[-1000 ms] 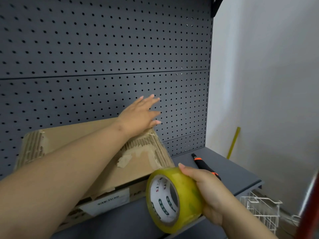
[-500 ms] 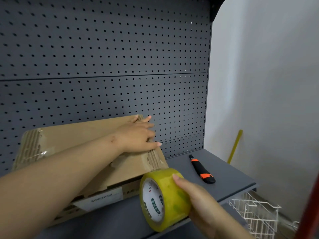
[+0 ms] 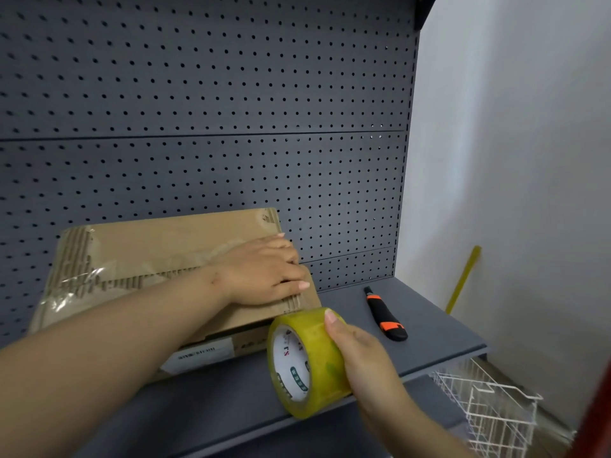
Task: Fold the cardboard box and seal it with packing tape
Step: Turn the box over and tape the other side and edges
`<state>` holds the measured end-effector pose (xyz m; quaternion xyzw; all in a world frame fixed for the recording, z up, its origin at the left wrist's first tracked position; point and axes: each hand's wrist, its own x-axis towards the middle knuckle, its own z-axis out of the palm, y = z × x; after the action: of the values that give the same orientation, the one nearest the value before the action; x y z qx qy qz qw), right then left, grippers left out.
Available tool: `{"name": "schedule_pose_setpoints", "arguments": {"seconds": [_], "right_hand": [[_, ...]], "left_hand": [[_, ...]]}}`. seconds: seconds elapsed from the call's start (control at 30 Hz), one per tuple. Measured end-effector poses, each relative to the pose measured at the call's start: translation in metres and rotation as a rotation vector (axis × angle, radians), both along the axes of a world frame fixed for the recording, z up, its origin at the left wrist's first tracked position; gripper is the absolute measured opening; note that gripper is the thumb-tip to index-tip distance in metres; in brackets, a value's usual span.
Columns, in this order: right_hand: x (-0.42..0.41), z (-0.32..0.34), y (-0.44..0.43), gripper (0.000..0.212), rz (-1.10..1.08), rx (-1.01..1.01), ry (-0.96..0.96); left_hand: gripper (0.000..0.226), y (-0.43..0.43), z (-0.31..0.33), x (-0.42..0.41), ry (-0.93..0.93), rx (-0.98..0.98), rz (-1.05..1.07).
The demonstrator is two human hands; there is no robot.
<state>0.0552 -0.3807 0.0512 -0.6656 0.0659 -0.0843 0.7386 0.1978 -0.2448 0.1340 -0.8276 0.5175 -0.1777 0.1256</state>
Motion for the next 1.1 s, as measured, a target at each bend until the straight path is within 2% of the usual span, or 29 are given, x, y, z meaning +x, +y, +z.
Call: {"name": "schedule_pose_setpoints", "arguments": {"seconds": [0.1,0.23,0.3,0.43,0.6,0.7,0.77,0.87,1.1], "right_hand": [[0.001,-0.012,0.002,0.054,-0.014,-0.083,0.114],[0.0,-0.022,0.001,0.05,0.022,-0.187,0.298],[0.004,-0.019,-0.001,0.051,0.028,-0.155,0.301],[0.011,-0.016,-0.003,0.062,0.062,-0.225,0.298],[0.018,-0.019,-0.012,0.08,0.084,-0.226,0.354],[0.019,-0.02,-0.013,0.065,0.103,-0.206,0.367],[0.017,-0.019,-0.012,0.062,0.114,-0.186,0.373],[0.016,-0.016,-0.013,0.067,0.105,-0.166,0.347],[0.016,-0.004,-0.018,0.06,0.1,-0.181,0.272]], "left_hand": [[0.061,-0.003,0.0,0.005,-0.003,-0.001,0.024],[0.041,-0.005,0.002,0.006,0.054,0.015,0.079],[0.04,-0.004,0.007,0.004,0.061,-0.014,0.103],[0.033,-0.001,0.007,-0.006,0.069,-0.078,0.083],[0.047,-0.002,0.005,-0.019,0.214,0.03,0.185],[0.047,-0.002,-0.004,-0.027,0.157,0.125,0.191],[0.046,-0.001,-0.008,-0.029,0.13,0.148,0.188],[0.043,-0.002,-0.008,-0.025,0.126,0.112,0.194],[0.032,-0.006,-0.008,-0.024,0.147,0.036,0.206]]}}
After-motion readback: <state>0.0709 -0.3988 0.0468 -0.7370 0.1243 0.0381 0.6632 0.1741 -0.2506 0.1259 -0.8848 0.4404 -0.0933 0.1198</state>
